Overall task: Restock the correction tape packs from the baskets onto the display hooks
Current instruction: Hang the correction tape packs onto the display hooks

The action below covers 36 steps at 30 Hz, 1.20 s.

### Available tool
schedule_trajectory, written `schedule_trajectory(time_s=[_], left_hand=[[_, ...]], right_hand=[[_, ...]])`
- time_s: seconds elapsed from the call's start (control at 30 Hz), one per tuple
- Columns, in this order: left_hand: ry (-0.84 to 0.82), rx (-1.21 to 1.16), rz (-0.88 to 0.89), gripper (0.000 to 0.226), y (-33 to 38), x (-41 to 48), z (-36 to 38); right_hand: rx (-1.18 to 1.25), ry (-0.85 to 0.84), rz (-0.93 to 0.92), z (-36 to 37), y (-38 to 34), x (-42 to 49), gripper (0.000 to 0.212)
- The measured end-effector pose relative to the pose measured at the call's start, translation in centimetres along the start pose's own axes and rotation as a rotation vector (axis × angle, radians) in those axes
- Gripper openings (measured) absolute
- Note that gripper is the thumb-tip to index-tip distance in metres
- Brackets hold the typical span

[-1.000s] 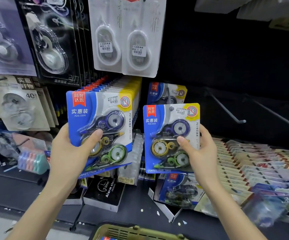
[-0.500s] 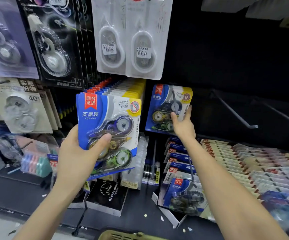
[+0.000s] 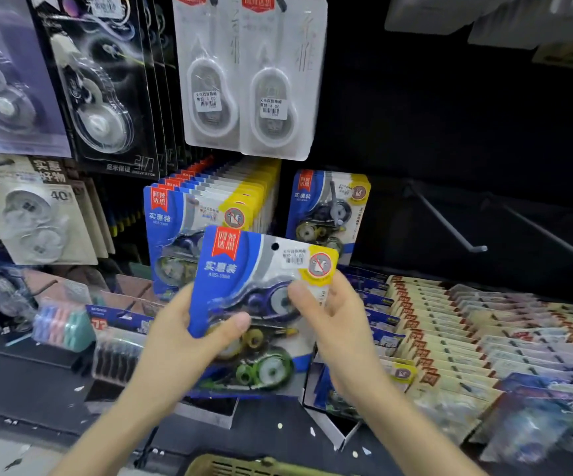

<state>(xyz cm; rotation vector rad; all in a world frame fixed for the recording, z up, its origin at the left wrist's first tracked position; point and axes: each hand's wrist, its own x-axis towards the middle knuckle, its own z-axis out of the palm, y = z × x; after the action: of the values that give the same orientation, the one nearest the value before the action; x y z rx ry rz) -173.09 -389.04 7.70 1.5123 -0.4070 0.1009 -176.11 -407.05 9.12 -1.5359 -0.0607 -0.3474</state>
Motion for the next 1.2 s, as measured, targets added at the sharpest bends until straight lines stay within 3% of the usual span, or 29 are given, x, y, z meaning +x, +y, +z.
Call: schedule_trajectory(time_s=[0.07, 0.13, 0.23, 0.33, 0.57, 0.77, 0.97, 1.2], left_hand=[[-0.045, 0.032, -0.004, 0.027, -0.5, -0.7, 1.1], [-0.064, 0.304, 0.068, 0.027, -0.9, -0.5, 1.1], [0.095, 0.844, 0.426, 0.051, -1.7, 1.3, 0.0], [0.233, 1.046, 0.56, 0.058, -2.5, 3.2, -0.9], [0.242, 1.222, 0.607, 0.06, -4.2, 7.0, -2.2], [0.201, 1.231, 0.599, 0.066, -5.3, 7.8, -2.3], [0.223, 1.229, 0.63, 0.083, -5.6, 8.1, -2.4], [0.23, 1.27, 0.65, 0.074, -5.8, 8.4, -2.5]], right_hand=[[0.04, 0.097, -0.072, 0.1, 0.0, -0.9, 0.031], [0.018, 0.18, -0.156, -0.6, -0.4, -1.1, 0.025], [-0.086, 0.292, -0.248, -2.2, -1.8, -1.1, 0.023], [-0.167, 0.356, -0.237, -3.9, -2.7, -0.3, 0.015], [-0.31, 0.364, -0.182, -5.4, -3.2, 1.0, 0.011], [-0.292, 0.393, -0.205, -5.7, -3.7, 1.7, 0.035], [-0.32, 0.402, -0.167, -5.8, -2.9, 2.6, 0.033], [-0.35, 0.48, -0.133, -6.8, 0.8, 8.7, 0.034]])
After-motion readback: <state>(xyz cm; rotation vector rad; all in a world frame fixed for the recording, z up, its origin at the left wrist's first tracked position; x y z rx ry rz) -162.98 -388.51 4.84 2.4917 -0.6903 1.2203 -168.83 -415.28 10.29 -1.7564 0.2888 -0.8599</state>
